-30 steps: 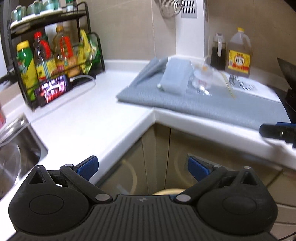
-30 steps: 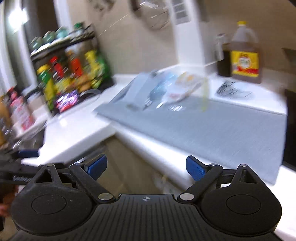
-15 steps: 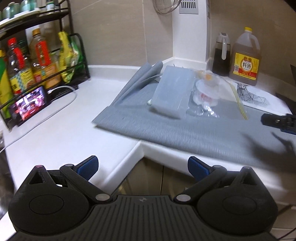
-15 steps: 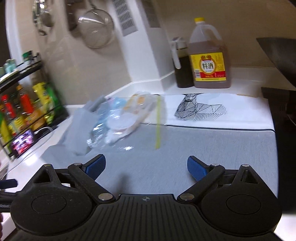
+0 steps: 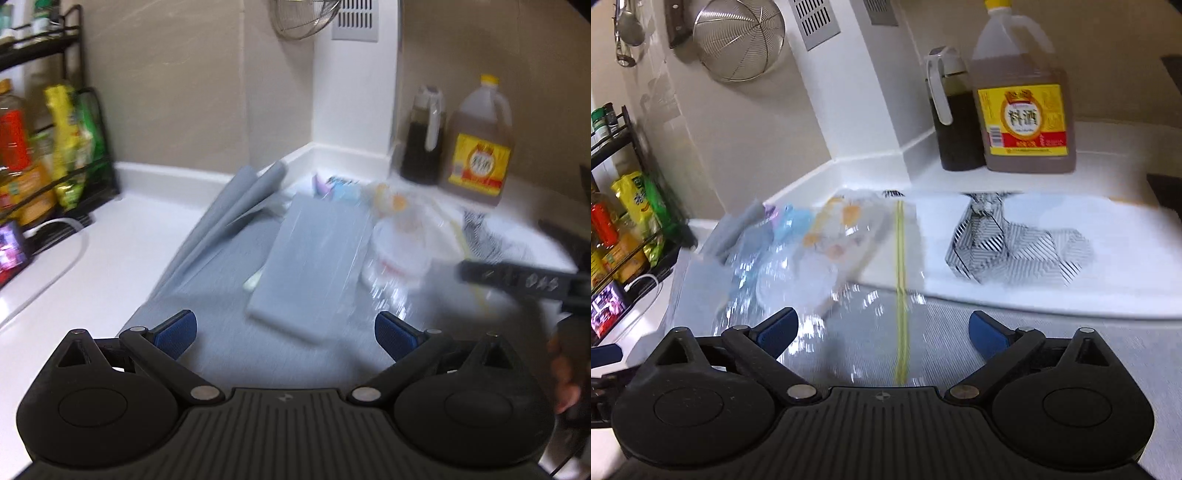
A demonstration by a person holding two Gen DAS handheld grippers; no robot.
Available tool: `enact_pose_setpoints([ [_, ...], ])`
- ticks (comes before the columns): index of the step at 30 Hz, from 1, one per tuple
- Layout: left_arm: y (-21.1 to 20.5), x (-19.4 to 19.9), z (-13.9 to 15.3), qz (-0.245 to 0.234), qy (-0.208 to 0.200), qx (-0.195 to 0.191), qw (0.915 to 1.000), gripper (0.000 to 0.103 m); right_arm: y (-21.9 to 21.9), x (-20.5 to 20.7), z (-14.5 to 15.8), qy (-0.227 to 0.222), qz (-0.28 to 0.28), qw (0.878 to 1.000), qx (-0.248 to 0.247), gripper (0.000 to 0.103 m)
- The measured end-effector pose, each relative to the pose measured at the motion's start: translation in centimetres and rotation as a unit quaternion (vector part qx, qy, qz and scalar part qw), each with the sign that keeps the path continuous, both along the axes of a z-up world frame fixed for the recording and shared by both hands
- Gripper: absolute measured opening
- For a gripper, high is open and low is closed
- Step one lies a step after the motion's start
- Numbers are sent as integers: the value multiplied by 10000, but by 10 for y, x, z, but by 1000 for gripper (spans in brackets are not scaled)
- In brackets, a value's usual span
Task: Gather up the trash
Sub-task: 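Raise both tools up toward the remaining items on the mat, then close the left tool on the clear plastic tray while the right tool closes on the zip bag, then carry the plastic tray and zip bag down toward the trash bin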
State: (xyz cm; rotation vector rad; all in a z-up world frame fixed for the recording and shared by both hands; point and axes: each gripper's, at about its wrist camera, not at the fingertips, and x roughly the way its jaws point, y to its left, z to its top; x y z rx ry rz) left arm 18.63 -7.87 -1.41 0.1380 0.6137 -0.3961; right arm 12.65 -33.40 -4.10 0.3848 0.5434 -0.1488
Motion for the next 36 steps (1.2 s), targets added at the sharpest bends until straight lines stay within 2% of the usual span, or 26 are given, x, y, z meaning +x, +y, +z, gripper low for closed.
enact_pose_setpoints([
  [2, -8, 16, -1, -134, 76, -30, 9999, 103, 2, 17, -1, 84, 140, 9999, 41, 101],
  [5, -19, 36, -8, -31, 136, 150, 9998, 103, 8, 36, -9, 348, 173, 9992, 8, 103],
  [8, -22, 47, -12, -46, 347, 140, 9993, 103, 19, 40, -12, 304, 274, 9989, -229, 103],
  [10, -19, 47, -10, -74, 441, -83, 9990, 99, 22, 37, -12, 217, 416, 9987, -182, 95],
  [11, -18, 44, -7, -69, 402, -157, 9990, 86, 24, 34, -11, 189, 431, 9986, -235, 74],
  [12, -18, 42, -4, -48, 376, -145, 9992, 68, 27, 33, -10, 188, 437, 9983, -325, 47],
  [14, -17, 40, 0, -54, 423, -182, 9989, 65, 29, 28, -9, 177, 426, 9982, -390, 16],
  [17, -12, 28, 7, -46, 298, -260, 9992, 65, 30, 12, -2, -81, 357, 9979, -539, 3],
  [20, -3, 10, 18, -99, 164, -418, 9989, 65, 33, -10, 10, -411, 250, 9951, -864, 3],
  [26, 12, -42, 37, -194, -173, -493, 9984, 65, 23, -59, 35, -844, 8, 9920, -940, 2],
  [30, 26, -84, 37, -177, -371, -357, 9985, 65, 25, -96, 46, -992, 13, 9877, -1209, 2],
  [36, 61, -142, 20, -61, -486, -65, 9988, 65, 25, -150, 52, -1034, -7, 9858, -1325, 2],
])
